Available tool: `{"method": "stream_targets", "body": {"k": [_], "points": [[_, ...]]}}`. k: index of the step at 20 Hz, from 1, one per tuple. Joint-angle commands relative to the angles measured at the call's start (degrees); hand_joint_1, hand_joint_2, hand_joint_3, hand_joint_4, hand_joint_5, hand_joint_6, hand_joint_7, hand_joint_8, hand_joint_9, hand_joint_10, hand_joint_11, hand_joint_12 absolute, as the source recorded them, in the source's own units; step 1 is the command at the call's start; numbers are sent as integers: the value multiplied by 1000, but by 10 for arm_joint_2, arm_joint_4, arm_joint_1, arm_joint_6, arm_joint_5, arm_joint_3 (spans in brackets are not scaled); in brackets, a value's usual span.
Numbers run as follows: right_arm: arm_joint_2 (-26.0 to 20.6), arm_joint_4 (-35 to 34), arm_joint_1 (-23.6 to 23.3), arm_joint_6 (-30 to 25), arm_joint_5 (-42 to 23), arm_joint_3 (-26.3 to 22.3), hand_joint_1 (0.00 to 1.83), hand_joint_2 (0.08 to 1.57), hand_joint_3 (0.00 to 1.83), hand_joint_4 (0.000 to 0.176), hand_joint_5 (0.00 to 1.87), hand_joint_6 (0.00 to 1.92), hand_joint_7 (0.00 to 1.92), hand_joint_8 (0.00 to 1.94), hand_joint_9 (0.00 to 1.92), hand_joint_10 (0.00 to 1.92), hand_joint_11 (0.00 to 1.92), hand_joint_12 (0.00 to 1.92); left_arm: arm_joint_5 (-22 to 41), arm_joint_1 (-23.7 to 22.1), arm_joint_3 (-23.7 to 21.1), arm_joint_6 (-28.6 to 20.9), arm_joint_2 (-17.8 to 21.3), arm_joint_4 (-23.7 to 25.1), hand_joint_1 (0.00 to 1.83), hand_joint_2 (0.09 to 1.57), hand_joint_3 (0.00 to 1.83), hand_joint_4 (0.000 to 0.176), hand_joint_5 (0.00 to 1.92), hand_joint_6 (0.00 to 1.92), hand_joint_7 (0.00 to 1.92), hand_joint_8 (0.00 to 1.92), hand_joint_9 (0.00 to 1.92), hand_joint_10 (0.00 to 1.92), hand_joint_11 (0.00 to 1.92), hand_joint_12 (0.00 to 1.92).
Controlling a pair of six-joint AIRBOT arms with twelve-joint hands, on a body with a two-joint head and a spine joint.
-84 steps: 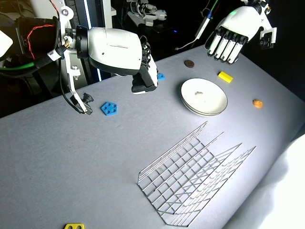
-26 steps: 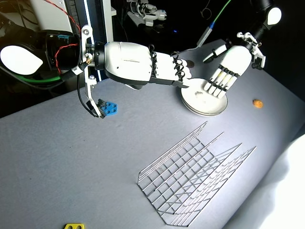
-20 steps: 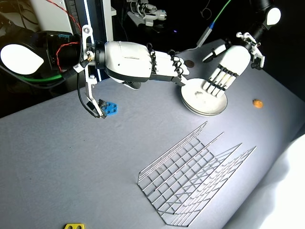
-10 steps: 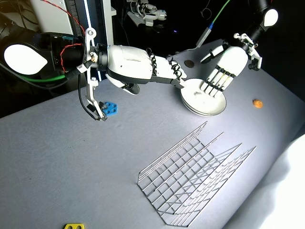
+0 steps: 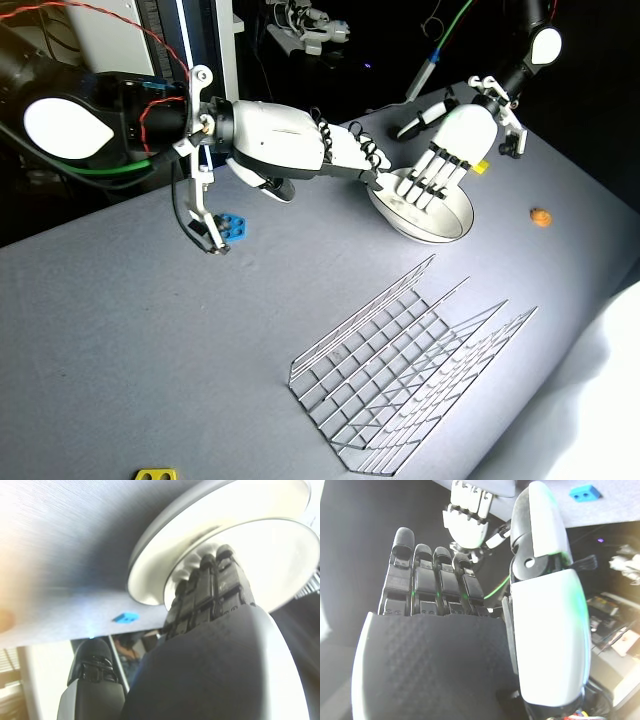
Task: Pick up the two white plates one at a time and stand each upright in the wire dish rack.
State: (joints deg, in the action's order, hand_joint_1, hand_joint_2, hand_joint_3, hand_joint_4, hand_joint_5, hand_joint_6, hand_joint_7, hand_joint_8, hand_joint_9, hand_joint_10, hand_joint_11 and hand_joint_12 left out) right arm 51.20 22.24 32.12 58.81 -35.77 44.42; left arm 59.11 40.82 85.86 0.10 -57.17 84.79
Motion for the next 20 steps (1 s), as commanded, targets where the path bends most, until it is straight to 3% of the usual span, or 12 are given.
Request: {"method": "stream_targets", "body": {"k": [1, 3, 7, 8, 9, 20], "points": [[6, -9, -4, 5, -66, 5, 1200, 1056, 0, 0, 74, 6, 6, 0, 24, 6, 0, 474, 16, -3, -6, 0, -9, -2, 0, 1116, 8, 0, 0, 0, 0, 0, 0, 0, 0, 0], [33, -9, -4, 13, -68, 26, 1190, 1083, 4, 0, 73, 2, 4, 3, 20, 3, 0, 413, 16, -4, -7, -3, -10, -2, 0, 1112, 6, 0, 0, 0, 0, 0, 0, 0, 0, 0], [76, -10, -11, 27, -79, 59, 1213, 1072, 1, 0, 126, 5, 71, 5, 81, 12, 0, 577, 16, -8, -6, -14, -10, -2, 0, 1115, 6, 0, 0, 0, 0, 0, 0, 0, 0, 0], [87, -13, -14, 29, -80, 67, 1221, 1059, 0, 0, 180, 13, 122, 11, 139, 22, 0, 736, 16, -9, -6, -16, -10, -2, 0, 1113, 5, 0, 0, 0, 0, 0, 0, 0, 0, 0], [97, -22, -17, 35, -80, 75, 1214, 1064, 0, 0, 186, 12, 133, 11, 154, 24, 0, 759, 16, -10, -7, -18, -10, -2, 0, 1114, 5, 0, 0, 0, 0, 0, 0, 0, 0, 0], [215, -63, -7, 74, -122, 171, 1205, 1112, 3, 0, 245, 8, 214, 6, 206, 7, 0, 812, 15, -12, -10, -24, -11, -3, 0, 1116, 4, 0, 0, 0, 0, 0, 0, 0, 0, 0]]}}
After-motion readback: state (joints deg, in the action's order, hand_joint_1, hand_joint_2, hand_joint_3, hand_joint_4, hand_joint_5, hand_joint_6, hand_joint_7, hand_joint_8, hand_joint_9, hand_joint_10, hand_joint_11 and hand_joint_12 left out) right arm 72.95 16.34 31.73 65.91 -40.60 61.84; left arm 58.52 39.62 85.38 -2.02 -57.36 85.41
